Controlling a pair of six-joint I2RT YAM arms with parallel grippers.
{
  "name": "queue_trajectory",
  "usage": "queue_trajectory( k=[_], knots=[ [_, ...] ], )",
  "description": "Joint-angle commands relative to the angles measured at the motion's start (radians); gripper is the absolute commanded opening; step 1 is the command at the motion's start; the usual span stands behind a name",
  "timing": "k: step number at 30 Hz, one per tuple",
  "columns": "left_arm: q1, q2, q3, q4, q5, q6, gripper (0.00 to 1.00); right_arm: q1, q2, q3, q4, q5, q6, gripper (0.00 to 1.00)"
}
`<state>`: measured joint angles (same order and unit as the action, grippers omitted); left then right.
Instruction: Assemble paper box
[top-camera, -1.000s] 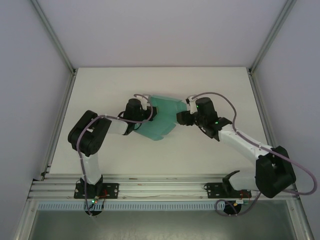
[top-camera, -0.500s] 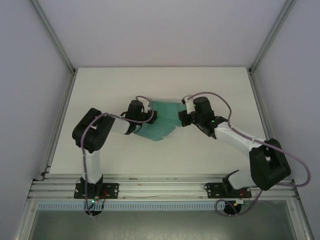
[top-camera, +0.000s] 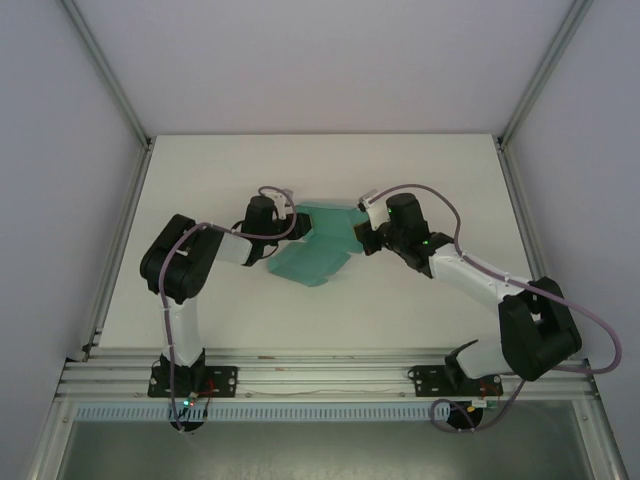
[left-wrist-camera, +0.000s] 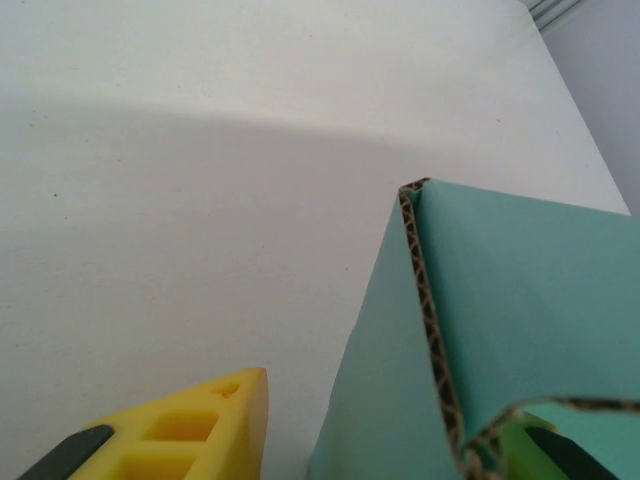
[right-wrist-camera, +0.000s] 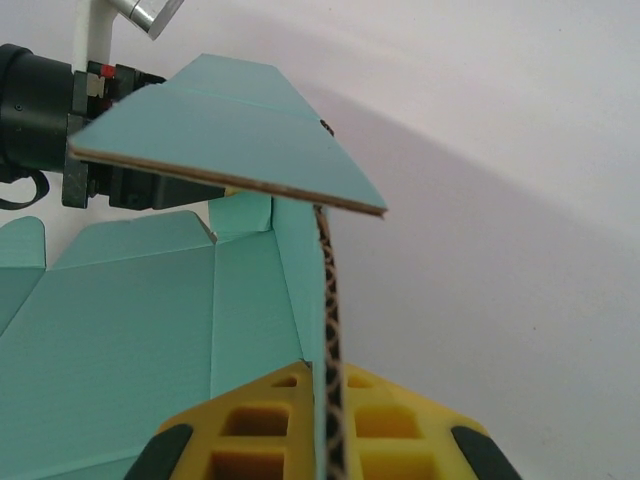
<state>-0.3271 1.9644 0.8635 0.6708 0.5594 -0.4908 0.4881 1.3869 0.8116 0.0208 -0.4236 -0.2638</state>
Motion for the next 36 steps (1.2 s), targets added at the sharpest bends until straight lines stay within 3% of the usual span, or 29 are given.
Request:
queue_trajectory(
  k=[1, 2, 4, 9, 12, 15, 23, 29, 36],
  knots=[
    [0.004, 0.022, 0.038, 0.051, 0.021, -0.011, 0.32, 0.013, 0.016, -0.017, -0.072, -0.009, -0.017, 0.00],
    [0.004, 0.031, 0.044, 0.039, 0.006, -0.007, 0.31, 0.013, 0.016, -0.017, -0.068, -0.004, -0.014, 0.00],
    [0.002, 0.045, 0.053, 0.000, -0.034, 0.003, 0.20, 0.016, 0.014, -0.019, -0.060, -0.005, -0.009, 0.00],
    [-0.044, 0.052, 0.079, -0.140, -0.228, 0.040, 0.18, 0.047, 0.005, -0.013, -0.056, 0.023, 0.006, 0.00],
    [-0.082, 0.052, 0.110, -0.245, -0.407, 0.021, 0.00, 0.083, -0.003, -0.017, -0.049, 0.095, 0.012, 0.00],
    [-0.092, 0.054, 0.152, -0.403, -0.609, -0.055, 0.00, 0.101, -0.025, -0.031, -0.033, 0.161, 0.042, 0.00],
    [-0.111, 0.061, 0.254, -0.694, -0.821, -0.126, 0.00, 0.111, -0.060, -0.087, 0.027, 0.230, 0.102, 0.00],
    [-0.116, 0.046, 0.246, -0.702, -0.839, -0.113, 0.00, 0.110, -0.049, -0.099, 0.071, 0.242, 0.104, 0.00],
    [-0.105, -0.050, 0.113, -0.397, -0.500, 0.030, 0.42, 0.109, -0.034, -0.110, 0.096, 0.247, 0.067, 0.00]
  ],
)
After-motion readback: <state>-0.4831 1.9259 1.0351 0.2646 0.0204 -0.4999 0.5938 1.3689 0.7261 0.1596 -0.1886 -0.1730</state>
